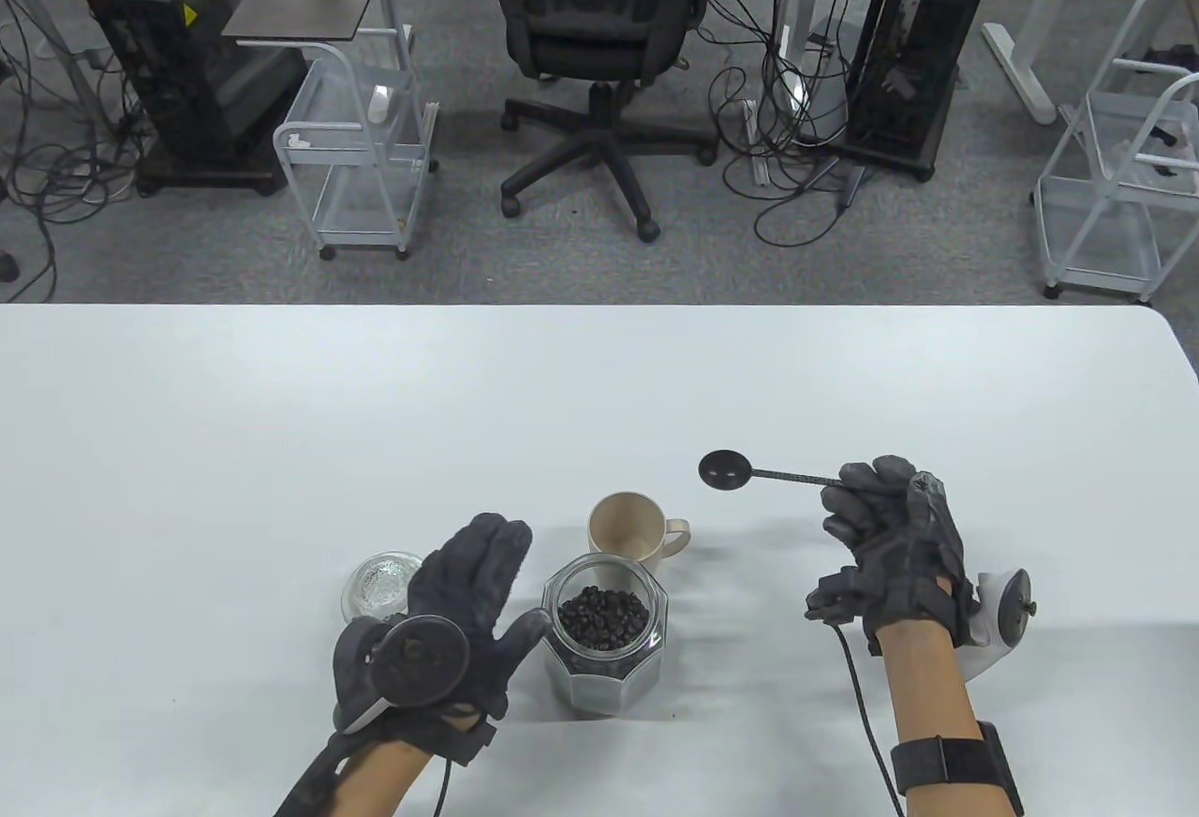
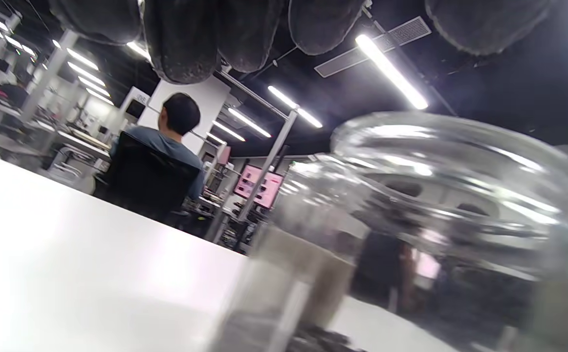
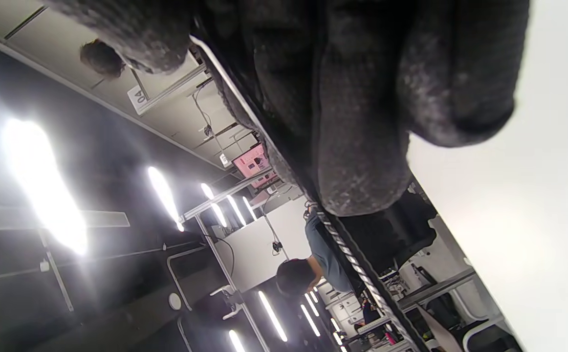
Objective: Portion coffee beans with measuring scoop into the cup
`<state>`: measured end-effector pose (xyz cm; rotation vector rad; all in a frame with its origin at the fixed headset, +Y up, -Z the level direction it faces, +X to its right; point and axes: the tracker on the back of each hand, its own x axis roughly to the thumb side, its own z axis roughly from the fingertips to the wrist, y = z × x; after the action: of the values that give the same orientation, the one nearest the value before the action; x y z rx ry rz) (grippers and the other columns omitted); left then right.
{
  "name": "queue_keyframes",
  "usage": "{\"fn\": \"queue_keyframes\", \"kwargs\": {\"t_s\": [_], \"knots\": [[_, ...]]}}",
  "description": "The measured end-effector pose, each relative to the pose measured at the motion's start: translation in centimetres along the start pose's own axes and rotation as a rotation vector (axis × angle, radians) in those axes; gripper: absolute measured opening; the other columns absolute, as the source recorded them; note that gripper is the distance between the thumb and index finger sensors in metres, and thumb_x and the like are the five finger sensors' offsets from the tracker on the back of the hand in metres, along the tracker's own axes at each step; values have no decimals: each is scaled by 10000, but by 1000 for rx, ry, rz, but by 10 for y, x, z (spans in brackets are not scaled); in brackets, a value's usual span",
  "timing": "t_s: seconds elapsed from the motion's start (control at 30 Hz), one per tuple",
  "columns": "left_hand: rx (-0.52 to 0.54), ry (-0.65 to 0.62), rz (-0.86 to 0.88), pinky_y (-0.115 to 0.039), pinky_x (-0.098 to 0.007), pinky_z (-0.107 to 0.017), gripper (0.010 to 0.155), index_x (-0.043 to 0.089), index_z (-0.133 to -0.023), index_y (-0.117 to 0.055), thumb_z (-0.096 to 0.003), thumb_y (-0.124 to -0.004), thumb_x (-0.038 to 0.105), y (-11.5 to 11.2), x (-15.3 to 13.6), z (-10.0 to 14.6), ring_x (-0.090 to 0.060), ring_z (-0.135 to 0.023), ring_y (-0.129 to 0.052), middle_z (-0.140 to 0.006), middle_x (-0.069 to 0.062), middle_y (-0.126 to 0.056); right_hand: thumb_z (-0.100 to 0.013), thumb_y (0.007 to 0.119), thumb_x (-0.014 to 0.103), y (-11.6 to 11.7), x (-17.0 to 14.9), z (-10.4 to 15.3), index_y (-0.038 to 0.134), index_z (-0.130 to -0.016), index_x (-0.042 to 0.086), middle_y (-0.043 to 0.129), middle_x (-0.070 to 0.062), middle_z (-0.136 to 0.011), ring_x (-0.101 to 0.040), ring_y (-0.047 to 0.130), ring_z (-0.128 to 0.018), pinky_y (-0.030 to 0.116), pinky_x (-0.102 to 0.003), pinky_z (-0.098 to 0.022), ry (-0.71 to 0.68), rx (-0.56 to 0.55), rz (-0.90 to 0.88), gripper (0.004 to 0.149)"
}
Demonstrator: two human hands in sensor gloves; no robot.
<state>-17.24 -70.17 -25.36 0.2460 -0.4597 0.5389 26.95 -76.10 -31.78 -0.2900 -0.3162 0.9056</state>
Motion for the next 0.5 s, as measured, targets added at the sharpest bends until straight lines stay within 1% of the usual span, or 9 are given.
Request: {"fn": "queue_keyframes", "kwargs": {"t_s": [0.1, 0.23, 0.33, 0.37, 0.4, 0.47, 0.5], "knots": [[-40, -13, 69, -497, -711, -702, 850, 212, -1123, -411, -438, -575, 689, -10, 10, -1, -533, -1062, -591, -1183, -178, -448, -557, 705, 438, 4, 0, 3, 760, -903, 80, 921, -211, -751, -411, 1074, -557, 861, -524, -392, 7, 13, -16, 501], [-81, -22, 97, -494, -710, -705, 881, 194, -1127, -374, -436, -566, 706, -21, 17, -4, -544, -1069, -570, -1186, -184, -432, -557, 705, 440, 9, 0, 6, 760, -903, 82, 922, -210, -750, -409, 1073, -557, 861, -522, -393, 17, 24, -32, 501], [-102, -14, 158, -505, -706, -698, 898, 178, -1122, -373, -428, -586, 707, -30, 17, -6, -545, -1060, -583, -1181, -188, -437, -558, 704, 439, 12, 0, 8, 761, -902, 80, 922, -211, -749, -410, 1072, -555, 859, -522, -393, 12, 32, -35, 501], [-113, -8, 159, -522, -699, -692, 906, 165, -1119, -367, -427, -592, 704, -34, 16, -6, -539, -1049, -606, -1176, -192, -446, -557, 704, 440, 13, 1, 8, 760, -902, 79, 922, -211, -749, -411, 1072, -552, 858, -523, -392, 9, 33, -32, 502], [-122, 2, 154, -530, -688, -691, 910, 154, -1117, -359, -428, -598, 698, -37, 16, -5, -534, -1053, -582, -1177, -190, -425, -557, 704, 439, 14, 1, 9, 760, -902, 78, 922, -212, -749, -410, 1071, -554, 858, -523, -392, 7, 35, -31, 502], [-109, 8, 148, -564, -658, -686, 937, 125, -1111, -358, -424, -583, 720, -40, 13, -3, -519, -1052, -578, -1174, -187, -424, -557, 704, 438, 15, 2, 10, 761, -901, 79, 922, -213, -748, -412, 1072, -551, 858, -523, -392, 5, 40, -34, 500], [-107, 26, 189, -567, -652, -686, 942, 119, -1108, -362, -422, -591, 722, -42, 11, -3, -514, -1053, -575, -1173, -181, -427, -557, 703, 440, 16, 2, 11, 760, -901, 79, 924, -213, -746, -410, 1072, -551, 858, -522, -391, 7, 42, -34, 502]]}}
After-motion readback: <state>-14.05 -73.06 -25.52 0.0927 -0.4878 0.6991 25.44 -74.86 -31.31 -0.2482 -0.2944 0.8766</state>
